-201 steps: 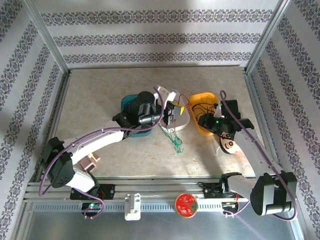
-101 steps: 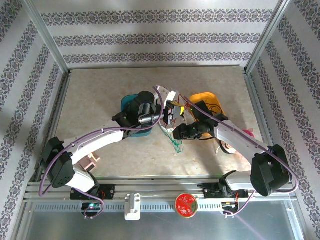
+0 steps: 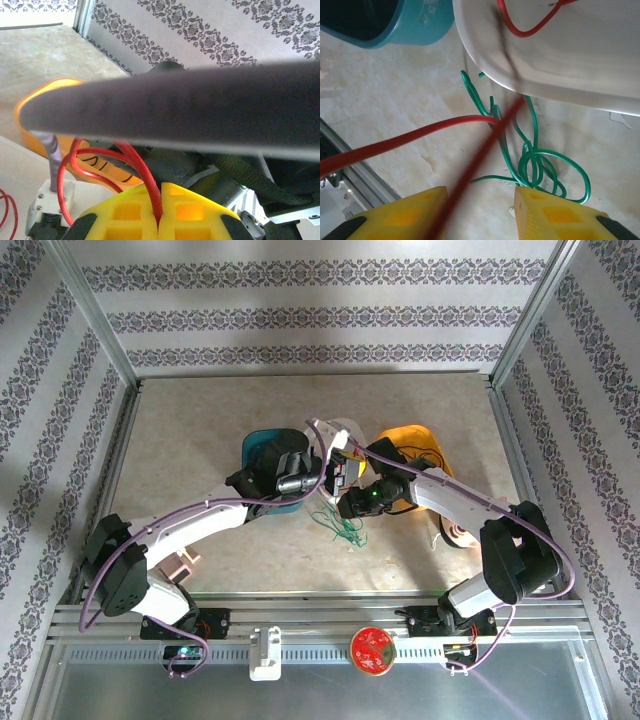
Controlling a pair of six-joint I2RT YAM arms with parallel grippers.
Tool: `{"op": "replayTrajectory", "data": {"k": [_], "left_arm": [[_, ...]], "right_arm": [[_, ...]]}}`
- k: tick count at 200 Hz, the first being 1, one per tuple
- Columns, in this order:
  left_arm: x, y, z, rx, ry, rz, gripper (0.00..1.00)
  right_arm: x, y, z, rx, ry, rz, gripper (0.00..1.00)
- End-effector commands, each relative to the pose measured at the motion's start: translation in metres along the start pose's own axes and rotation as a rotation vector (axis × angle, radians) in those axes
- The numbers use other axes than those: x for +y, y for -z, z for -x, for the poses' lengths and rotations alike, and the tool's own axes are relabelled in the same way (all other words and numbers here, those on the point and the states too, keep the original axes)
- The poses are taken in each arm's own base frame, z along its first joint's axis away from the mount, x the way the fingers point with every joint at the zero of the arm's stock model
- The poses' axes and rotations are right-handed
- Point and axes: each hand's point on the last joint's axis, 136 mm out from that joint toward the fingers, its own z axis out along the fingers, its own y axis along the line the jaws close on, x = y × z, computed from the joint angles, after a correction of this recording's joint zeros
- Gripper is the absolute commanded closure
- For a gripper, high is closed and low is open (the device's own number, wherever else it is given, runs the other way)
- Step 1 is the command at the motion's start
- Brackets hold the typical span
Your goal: Untangle the cables
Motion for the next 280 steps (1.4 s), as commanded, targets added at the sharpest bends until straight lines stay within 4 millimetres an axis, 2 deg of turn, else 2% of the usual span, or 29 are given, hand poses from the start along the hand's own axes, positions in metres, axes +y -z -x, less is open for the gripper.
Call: {"op": "replayTrajectory", "data": {"k": [1,26,55,103,128,145,156,195,219,242,280], "left_arm": [[-0.008,0.013,0.027,-0.103,-0.058,0.011,1.00],[-0.008,0.018,0.039,-0.139,-0.083,0.038,1.00],[-0.018,0.028,0.061,-0.192,-0.101,0.006,1.00],[-0.035,0.031,0.089,-0.238,-0.145,-0.065,1.00],[-0.045,0.032,0.091,-0.230,-0.158,-0.117,1.00],[-0.051,0.031,0.081,-0.189,-0.169,-0.162,1.00],[-0.046,0.024,0.066,-0.133,-0.147,-0.164,1.00],[-0.003,-0.011,-0.019,0.065,0.030,-0.118,1.00],[0.019,-0.025,-0.052,0.106,0.086,-0.080,1.00],[0.029,-0.033,-0.059,0.108,0.084,-0.052,1.00],[0.023,-0.038,-0.040,0.076,0.040,-0.070,1.00]], "right_arm": [[-0.018,0.014,0.010,-0.071,-0.037,-0.078,0.59],[-0.057,0.052,0.030,-0.281,-0.248,-0.106,0.59],[-0.090,0.090,0.034,-0.468,-0.410,-0.114,0.58],[-0.111,0.117,0.025,-0.585,-0.478,-0.197,0.57],[-0.107,0.117,0.024,-0.578,-0.455,-0.177,0.57],[-0.104,0.114,0.022,-0.554,-0.438,-0.167,0.57],[-0.104,0.112,0.020,-0.539,-0.430,-0.166,0.57],[-0.106,0.111,0.020,-0.538,-0.428,-0.178,0.57],[-0.104,0.111,0.023,-0.537,-0.426,-0.167,0.57],[-0.103,0.112,0.024,-0.537,-0.424,-0.163,0.57],[-0.100,0.116,0.024,-0.548,-0.412,-0.161,0.57]]}}
